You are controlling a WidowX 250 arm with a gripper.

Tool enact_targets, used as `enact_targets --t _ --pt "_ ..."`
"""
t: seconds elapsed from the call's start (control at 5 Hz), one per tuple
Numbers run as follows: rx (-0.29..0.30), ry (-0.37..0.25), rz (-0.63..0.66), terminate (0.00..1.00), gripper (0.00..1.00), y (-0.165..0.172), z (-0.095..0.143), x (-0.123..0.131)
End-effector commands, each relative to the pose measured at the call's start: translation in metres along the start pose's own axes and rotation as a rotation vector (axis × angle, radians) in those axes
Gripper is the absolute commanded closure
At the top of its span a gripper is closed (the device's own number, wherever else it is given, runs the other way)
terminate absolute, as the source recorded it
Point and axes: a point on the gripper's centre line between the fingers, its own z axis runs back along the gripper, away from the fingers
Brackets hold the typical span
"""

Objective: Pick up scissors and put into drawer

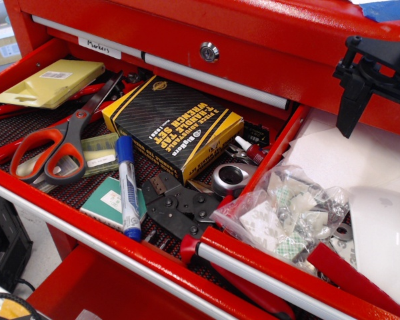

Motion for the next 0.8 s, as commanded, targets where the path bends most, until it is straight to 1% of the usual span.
enact_targets --t 0.0,0.2,0.4,0.6 --pt "0.000 0.000 0.000 0.00 0.00 0.000 0.000 0.000" --pt "0.034 0.006 0.001 0.00 0.00 0.047 -0.006 0.004" --pt "0.140 -0.045 -0.023 0.00 0.00 0.085 -0.011 0.007" --pt "0.178 -0.005 -0.014 0.00 0.00 0.122 -0.018 0.000"
